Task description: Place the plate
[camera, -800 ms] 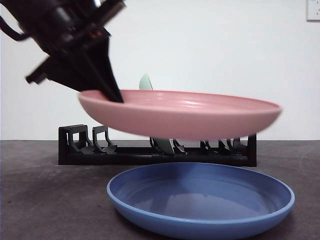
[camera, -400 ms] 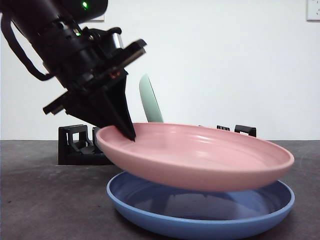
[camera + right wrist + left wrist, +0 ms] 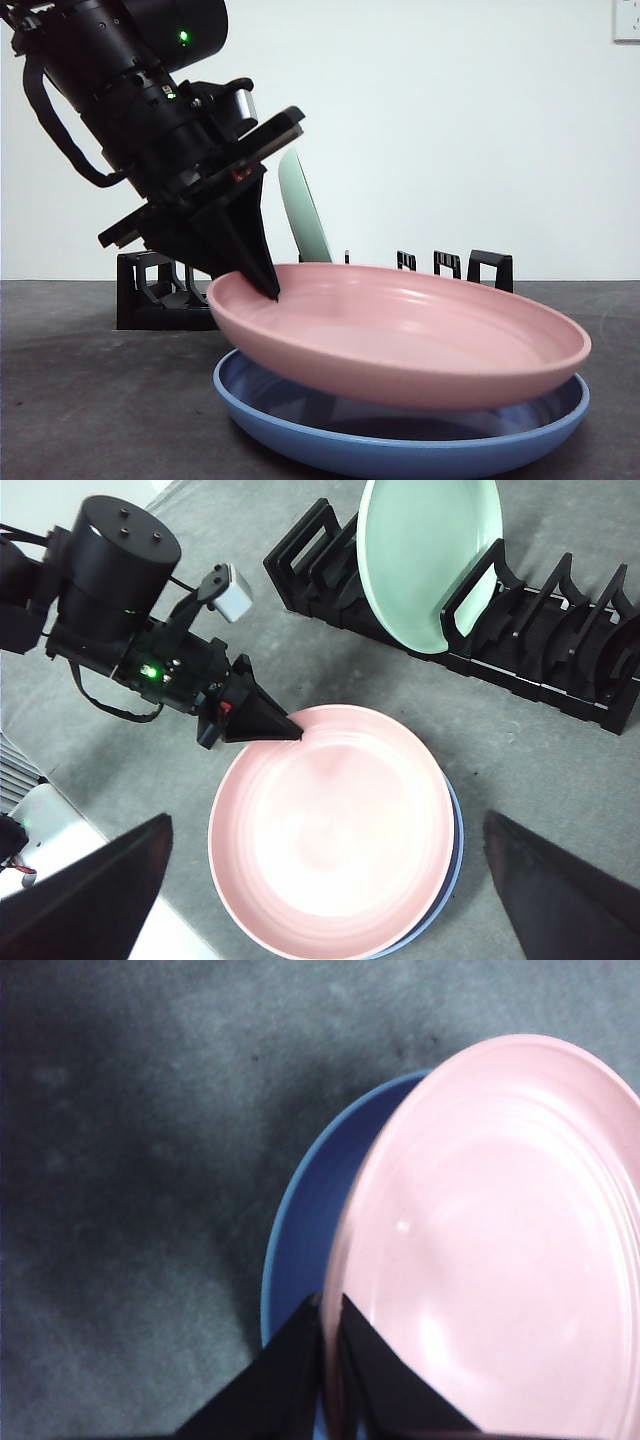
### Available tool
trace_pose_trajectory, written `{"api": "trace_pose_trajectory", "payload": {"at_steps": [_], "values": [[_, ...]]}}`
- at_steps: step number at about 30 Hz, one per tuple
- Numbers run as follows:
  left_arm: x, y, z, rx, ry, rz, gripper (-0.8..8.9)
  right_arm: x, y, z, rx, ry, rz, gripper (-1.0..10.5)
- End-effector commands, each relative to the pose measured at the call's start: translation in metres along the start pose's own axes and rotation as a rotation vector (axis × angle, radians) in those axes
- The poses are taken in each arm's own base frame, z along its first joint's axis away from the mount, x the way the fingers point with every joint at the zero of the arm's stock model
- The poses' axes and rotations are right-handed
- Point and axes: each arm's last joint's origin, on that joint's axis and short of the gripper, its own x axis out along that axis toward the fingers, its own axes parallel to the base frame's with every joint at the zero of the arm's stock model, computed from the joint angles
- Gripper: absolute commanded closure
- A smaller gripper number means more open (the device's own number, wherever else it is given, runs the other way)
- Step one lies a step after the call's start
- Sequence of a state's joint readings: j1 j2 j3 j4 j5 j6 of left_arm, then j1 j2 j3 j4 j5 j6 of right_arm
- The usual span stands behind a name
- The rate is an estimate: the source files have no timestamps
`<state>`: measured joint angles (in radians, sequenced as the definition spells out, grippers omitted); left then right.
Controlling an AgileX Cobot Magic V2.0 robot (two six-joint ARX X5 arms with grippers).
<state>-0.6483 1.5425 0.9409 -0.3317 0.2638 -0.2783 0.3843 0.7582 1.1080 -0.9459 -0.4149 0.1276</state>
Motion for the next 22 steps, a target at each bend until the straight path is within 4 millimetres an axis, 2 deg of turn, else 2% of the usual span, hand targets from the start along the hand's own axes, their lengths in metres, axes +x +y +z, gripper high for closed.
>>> {"api": "trace_pose_trajectory", "payload": {"at_steps": [1,4,11,14,18,22], "values": [[0.007,-0.002,0.001,-0.003,0.014,-0.007,8.08,-0.001,0.001,0.003,-0.012,-0.011,0.001,4.5],[0.007,-0.003,0.001,0.002,0.010,-0.012,7.92,-0.001,0.001,0.003,-0.011,-0.011,0.001,4.5],[0.006,-0.004,0.003,-0.030,0.004,-0.017,4.91,-0.001,0.001,0.002,-0.008,-0.003,0.000,4.5],[0.003,-0.007,0.008,-0.046,-0.006,-0.029,3.93,-0.001,0.001,0.002,-0.007,-0.001,0.000,4.5],[-0.008,-0.013,0.018,-0.048,-0.013,-0.040,3.19,-0.001,0.001,0.001,-0.004,0.004,-0.001,4.5],[-0.028,-0.021,0.027,-0.021,-0.023,-0.043,3.11,-0.001,0.001,0.001,-0.003,0.009,-0.001,4.5]]}}
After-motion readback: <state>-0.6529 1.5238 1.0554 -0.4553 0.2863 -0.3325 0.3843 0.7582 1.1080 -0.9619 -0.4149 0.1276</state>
